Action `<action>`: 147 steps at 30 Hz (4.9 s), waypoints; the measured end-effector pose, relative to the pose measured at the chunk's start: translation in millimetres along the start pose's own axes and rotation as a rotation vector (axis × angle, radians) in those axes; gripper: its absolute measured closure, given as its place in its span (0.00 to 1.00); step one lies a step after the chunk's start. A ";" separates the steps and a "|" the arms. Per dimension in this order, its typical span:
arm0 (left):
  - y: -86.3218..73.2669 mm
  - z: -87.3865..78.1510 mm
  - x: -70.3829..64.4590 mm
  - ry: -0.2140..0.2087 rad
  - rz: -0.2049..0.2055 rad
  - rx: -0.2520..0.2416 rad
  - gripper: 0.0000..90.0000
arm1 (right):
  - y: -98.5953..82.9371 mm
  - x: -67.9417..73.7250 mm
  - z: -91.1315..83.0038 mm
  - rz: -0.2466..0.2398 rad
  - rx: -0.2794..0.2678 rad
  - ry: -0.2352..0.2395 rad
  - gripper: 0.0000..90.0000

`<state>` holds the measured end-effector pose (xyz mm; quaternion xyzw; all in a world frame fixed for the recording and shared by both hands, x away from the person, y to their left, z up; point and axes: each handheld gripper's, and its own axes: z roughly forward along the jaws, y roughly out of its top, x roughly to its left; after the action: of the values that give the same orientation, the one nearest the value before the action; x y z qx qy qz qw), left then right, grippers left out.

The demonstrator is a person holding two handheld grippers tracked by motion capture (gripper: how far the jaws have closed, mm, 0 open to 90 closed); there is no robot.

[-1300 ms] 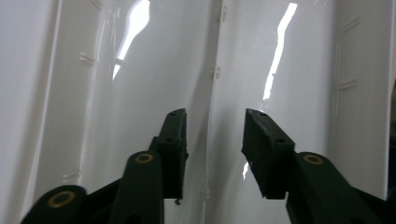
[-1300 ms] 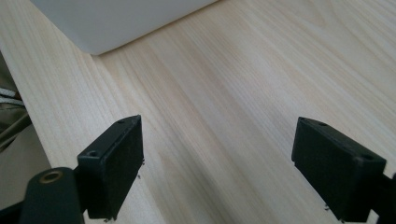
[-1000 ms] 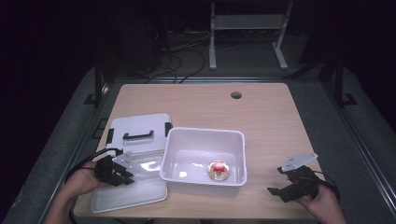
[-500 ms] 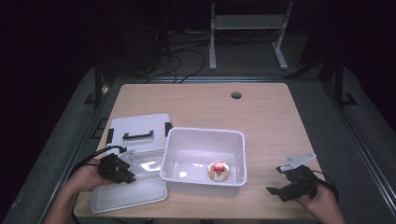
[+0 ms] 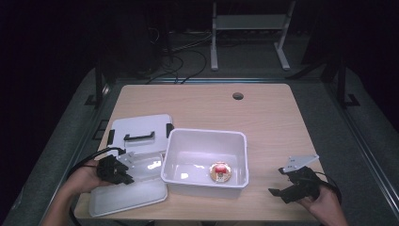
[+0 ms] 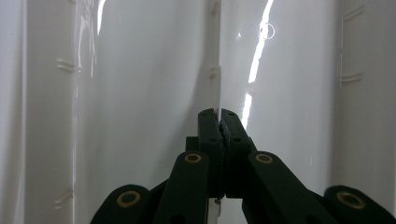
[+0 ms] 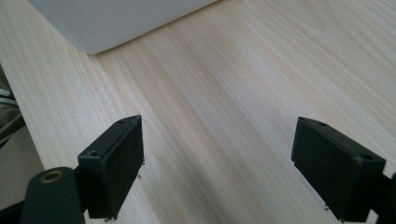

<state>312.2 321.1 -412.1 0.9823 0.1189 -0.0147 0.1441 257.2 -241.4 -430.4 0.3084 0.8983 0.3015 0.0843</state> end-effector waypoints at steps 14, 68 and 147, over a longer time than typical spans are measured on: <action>-7.0 -69.4 -6.8 0.058 -0.009 -0.042 0.99 | 1.6 0.7 1.1 -0.006 0.001 -0.004 0.18; 188.5 -104.2 -5.4 0.002 0.206 -0.102 0.99 | 1.0 0.4 -5.0 -0.004 -0.036 0.006 0.18; 280.0 -24.6 -18.2 -0.082 0.331 0.049 0.98 | -2.1 -2.1 -9.8 -0.003 -0.059 0.015 0.18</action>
<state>361.0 63.6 -309.2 0.9903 -0.0510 -0.0339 0.1251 254.5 -248.8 -423.9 0.3020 0.8900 0.3302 0.0872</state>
